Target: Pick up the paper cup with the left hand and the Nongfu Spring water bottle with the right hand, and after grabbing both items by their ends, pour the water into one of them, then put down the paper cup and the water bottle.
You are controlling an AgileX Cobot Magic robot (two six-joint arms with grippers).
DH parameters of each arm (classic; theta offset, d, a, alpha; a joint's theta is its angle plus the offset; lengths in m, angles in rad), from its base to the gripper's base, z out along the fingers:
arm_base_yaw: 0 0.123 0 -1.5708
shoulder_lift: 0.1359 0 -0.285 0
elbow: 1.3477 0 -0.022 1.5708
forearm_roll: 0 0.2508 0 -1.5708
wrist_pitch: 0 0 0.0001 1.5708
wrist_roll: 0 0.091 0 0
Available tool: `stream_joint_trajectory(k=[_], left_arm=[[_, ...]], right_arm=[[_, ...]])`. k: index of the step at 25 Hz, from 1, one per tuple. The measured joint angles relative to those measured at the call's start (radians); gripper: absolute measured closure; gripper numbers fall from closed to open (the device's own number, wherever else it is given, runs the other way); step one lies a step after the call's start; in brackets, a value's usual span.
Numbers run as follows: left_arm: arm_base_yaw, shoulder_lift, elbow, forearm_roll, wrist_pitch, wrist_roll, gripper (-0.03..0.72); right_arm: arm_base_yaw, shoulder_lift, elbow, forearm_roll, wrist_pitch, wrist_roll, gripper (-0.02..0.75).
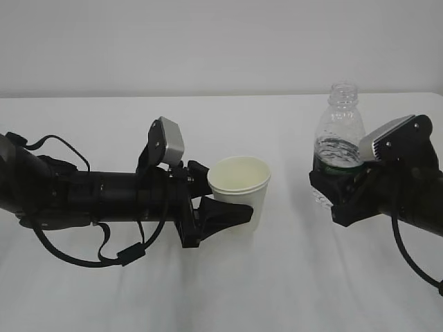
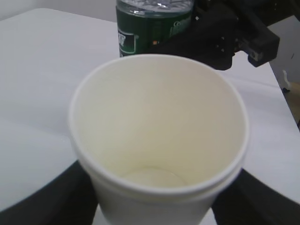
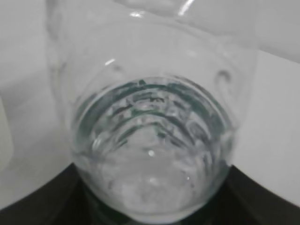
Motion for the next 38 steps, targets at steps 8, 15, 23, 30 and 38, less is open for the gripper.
stream_joint_trajectory(k=[8, 15, 23, 30, 38], left_arm=[[0.000, 0.000, 0.000, 0.021, 0.000, 0.000, 0.201], [-0.002, 0.000, 0.000, 0.028, 0.000, 0.000, 0.201], [-0.016, 0.000, 0.000, 0.028, 0.000, 0.000, 0.201], [-0.029, 0.000, 0.000, 0.032, 0.000, 0.000, 0.201], [-0.036, 0.000, 0.000, 0.037, 0.000, 0.000, 0.201]], right_arm=[[0.010, 0.000, -0.047, -0.053, 0.064, 0.000, 0.281], [0.030, 0.000, -0.102, -0.095, 0.124, -0.002, 0.281], [0.030, 0.000, -0.138, -0.137, 0.128, -0.068, 0.281], [0.030, 0.000, -0.138, -0.137, 0.130, -0.200, 0.281], [0.030, 0.000, -0.138, -0.137, 0.130, -0.338, 0.281]])
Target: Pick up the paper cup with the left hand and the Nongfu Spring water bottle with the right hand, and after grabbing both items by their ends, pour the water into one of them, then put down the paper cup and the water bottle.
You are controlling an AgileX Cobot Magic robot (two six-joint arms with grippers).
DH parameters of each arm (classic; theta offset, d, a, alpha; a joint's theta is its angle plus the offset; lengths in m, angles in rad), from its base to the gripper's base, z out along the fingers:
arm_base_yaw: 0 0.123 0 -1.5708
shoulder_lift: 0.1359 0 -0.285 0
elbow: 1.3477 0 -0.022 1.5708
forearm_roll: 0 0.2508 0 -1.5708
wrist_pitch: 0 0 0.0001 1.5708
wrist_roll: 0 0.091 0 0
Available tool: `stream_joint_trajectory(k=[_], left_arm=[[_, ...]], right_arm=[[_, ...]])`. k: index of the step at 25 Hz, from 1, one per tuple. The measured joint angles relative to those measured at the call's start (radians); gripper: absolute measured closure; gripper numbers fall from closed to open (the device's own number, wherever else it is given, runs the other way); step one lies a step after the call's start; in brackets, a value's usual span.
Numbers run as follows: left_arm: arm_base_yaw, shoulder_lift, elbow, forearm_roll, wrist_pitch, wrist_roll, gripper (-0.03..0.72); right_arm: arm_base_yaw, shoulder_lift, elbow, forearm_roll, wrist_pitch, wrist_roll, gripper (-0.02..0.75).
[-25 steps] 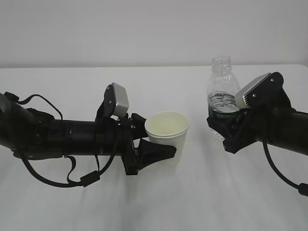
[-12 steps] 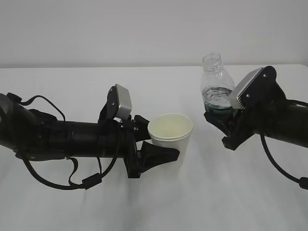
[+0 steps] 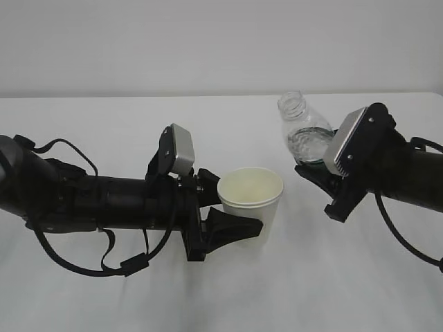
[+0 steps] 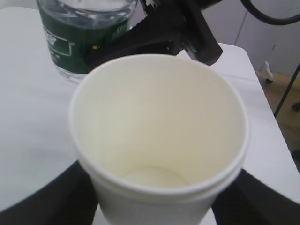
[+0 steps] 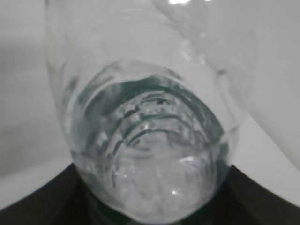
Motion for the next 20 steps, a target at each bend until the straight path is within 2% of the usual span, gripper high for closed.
stream_joint_trajectory(k=[4, 14, 20], left_arm=[[0.000, 0.000, 0.000, 0.002, 0.000, 0.000, 0.201], [0.000, 0.000, 0.000, 0.002, 0.000, 0.002, 0.201], [0.000, 0.000, 0.000, 0.003, 0.000, 0.031, 0.201]], right_arm=[[0.000, 0.000, 0.000, 0.007, 0.000, -0.053, 0.281], [0.000, 0.000, 0.000, 0.110, -0.006, -0.256, 0.281], [0.000, 0.000, 0.000, 0.135, -0.053, -0.346, 0.281]])
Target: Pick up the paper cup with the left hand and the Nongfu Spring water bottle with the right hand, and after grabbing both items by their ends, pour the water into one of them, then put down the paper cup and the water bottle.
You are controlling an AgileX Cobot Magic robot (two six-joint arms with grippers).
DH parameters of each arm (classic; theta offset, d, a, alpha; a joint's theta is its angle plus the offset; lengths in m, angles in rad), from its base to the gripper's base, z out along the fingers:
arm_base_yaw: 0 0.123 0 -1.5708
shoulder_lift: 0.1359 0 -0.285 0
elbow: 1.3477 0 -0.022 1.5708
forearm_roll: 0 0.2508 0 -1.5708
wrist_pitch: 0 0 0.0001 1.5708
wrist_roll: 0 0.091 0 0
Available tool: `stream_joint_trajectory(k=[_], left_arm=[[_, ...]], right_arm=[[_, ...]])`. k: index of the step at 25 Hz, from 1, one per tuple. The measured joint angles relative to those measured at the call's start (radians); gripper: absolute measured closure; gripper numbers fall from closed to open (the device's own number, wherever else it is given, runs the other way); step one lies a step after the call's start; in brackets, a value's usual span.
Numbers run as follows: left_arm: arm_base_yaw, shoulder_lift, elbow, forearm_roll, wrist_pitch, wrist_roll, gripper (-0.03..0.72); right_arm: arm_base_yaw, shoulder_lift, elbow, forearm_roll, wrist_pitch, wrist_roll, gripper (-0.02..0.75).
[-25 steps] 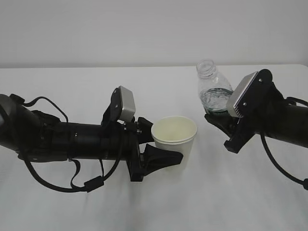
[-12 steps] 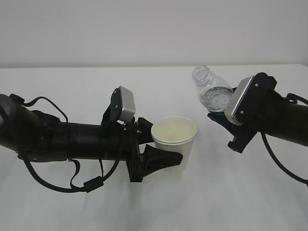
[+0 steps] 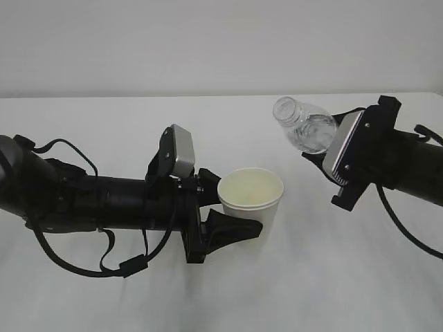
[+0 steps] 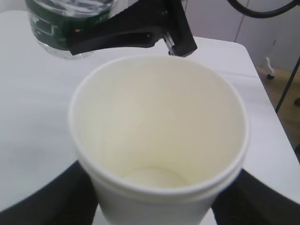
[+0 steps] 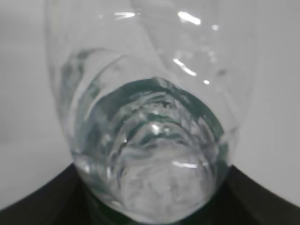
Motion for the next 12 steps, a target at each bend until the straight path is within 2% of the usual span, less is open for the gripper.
stream_joint_trajectory(k=[12], left_arm=[[0.000, 0.000, 0.000, 0.002, -0.019, 0.019, 0.201]], right_arm=[[0.000, 0.000, 0.000, 0.000, -0.067, -0.117, 0.283]])
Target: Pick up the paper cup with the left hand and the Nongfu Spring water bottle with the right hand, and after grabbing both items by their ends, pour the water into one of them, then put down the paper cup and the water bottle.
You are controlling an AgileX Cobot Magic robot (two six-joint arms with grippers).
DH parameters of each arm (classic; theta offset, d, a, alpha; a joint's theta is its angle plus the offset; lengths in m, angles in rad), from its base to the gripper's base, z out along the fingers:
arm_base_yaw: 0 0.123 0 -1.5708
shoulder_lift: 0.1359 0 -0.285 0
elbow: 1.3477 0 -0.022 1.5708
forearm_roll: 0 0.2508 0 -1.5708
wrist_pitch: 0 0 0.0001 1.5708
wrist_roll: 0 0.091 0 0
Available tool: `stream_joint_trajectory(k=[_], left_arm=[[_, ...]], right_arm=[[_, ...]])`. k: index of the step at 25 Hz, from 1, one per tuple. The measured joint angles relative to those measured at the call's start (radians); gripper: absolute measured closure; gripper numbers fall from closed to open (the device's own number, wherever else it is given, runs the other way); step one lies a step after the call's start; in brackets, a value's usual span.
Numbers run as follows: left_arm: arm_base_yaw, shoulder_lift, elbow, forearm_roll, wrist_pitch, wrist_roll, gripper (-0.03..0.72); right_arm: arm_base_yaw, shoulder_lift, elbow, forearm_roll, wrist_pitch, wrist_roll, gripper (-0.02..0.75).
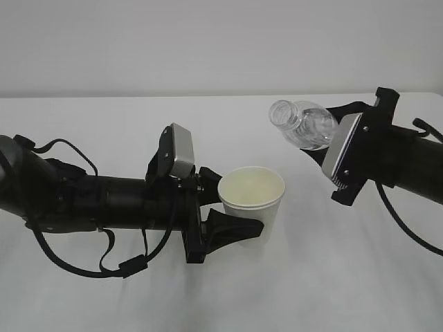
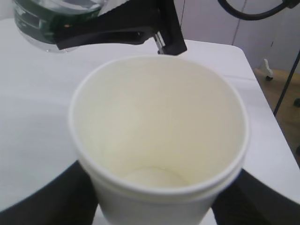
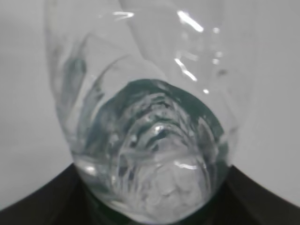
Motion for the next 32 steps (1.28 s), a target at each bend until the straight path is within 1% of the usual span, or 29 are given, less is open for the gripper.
stream_joint_trajectory(k=[13, 20, 23, 32], left_arm=[[0.000, 0.000, 0.000, 0.000, -0.011, 0.000, 0.201], [0.000, 0.000, 0.000, 0.020, -0.013, 0.000, 0.201], [0.000, 0.000, 0.000, 0.024, -0.013, 0.000, 0.201], [0.000, 0.000, 0.000, 0.030, -0.013, 0.000, 0.202]], right_arm=[[0.000, 0.000, -0.002, -0.006, -0.022, -0.054, 0.288], [0.000, 0.000, -0.002, 0.005, 0.005, -0.144, 0.288], [0.000, 0.000, -0.002, 0.032, 0.033, -0.190, 0.288], [0.000, 0.000, -0.002, 0.128, 0.041, -0.314, 0.288]])
